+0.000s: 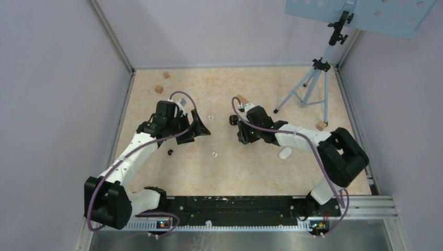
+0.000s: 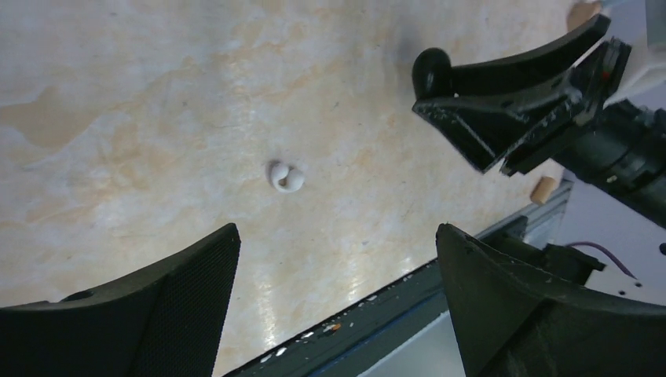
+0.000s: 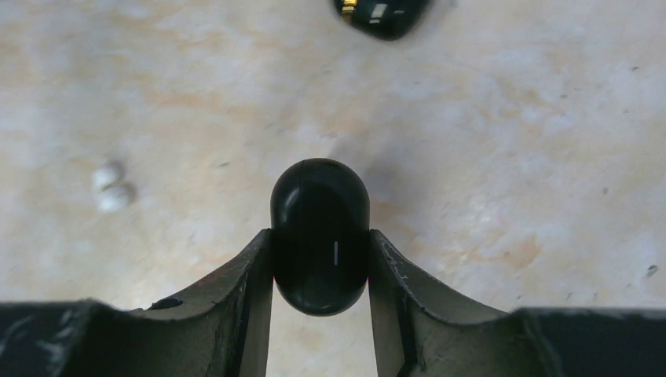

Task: Insert the wireless bluetooth earbuds into the charging case
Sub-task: Pick up the charging case from the center of the board, then pass from the right arm to the left

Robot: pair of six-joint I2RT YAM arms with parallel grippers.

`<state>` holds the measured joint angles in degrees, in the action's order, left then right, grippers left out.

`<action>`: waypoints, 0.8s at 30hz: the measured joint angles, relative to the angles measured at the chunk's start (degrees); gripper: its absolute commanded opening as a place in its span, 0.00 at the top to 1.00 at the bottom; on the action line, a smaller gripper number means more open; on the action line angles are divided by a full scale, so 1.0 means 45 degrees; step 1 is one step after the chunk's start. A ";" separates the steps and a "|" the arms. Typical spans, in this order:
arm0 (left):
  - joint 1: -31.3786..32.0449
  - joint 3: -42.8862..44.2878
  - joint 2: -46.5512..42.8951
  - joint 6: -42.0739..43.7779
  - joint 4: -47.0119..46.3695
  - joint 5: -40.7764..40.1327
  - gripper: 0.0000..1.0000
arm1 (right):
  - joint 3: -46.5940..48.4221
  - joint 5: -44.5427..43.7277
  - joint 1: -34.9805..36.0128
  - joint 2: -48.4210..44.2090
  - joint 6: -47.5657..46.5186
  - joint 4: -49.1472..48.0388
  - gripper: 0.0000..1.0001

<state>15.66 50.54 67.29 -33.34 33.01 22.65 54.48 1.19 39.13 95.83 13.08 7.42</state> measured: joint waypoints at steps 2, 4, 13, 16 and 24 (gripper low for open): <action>0.0000 -0.0253 0.0151 -0.0534 -0.0855 0.0695 0.07 | -0.0622 0.0223 0.0466 -0.1078 0.0160 -0.0228 0.72; 0.0000 -0.0544 0.0413 -0.1098 -0.1695 0.1404 0.09 | -0.1035 0.0437 0.1103 -0.2089 0.0403 -0.0578 0.72; 0.0136 -0.1579 0.1229 -0.3099 -0.4881 0.3755 0.14 | -0.1588 0.1166 0.2463 -0.3745 0.1545 -0.2035 0.73; 0.0199 -0.1860 0.1229 -0.3521 -0.5727 0.4250 0.17 | -0.1613 0.1263 0.2526 -0.3745 0.1802 -0.2147 0.73; 0.0432 -0.2501 0.1399 -0.4391 -0.7082 0.5037 0.26 | -0.1613 0.1520 0.2866 -0.3745 0.2132 -0.2492 0.73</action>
<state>17.61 39.29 73.58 -53.10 1.15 45.32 47.22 8.03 52.03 78.98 22.68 -3.79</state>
